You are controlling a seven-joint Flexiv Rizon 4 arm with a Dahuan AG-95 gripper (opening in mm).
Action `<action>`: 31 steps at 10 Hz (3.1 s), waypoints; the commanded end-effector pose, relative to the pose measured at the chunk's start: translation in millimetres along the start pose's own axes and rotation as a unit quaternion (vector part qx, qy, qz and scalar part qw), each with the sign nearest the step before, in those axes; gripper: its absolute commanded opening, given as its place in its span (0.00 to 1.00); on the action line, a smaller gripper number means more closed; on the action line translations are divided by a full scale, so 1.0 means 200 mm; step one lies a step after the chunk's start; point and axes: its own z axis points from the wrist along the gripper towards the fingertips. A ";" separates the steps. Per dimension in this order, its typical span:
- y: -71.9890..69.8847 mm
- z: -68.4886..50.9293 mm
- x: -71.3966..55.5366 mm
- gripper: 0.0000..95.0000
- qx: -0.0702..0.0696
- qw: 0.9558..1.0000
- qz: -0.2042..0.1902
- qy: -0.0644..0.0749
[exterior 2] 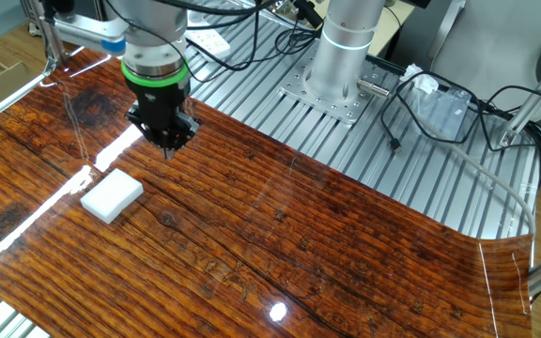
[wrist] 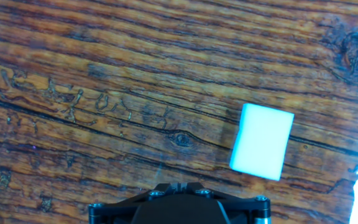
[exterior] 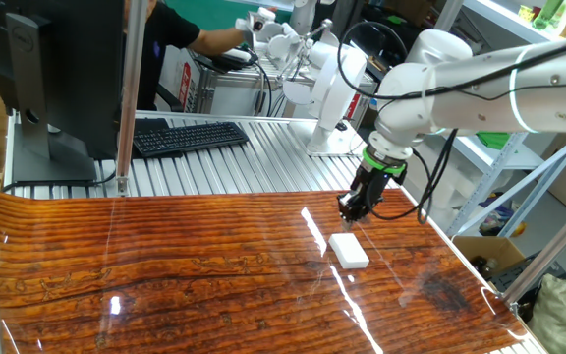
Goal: Clean the tabletop with a sponge
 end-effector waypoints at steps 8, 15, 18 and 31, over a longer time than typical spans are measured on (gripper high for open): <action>0.00 0.00 0.00 0.00 0.033 0.997 0.075 0.016; 0.00 0.00 0.00 0.00 0.027 0.995 0.094 0.008; 0.00 0.00 0.00 0.00 0.026 0.995 0.097 0.009; -0.44 0.12 -0.43 0.00 0.028 0.998 0.055 0.022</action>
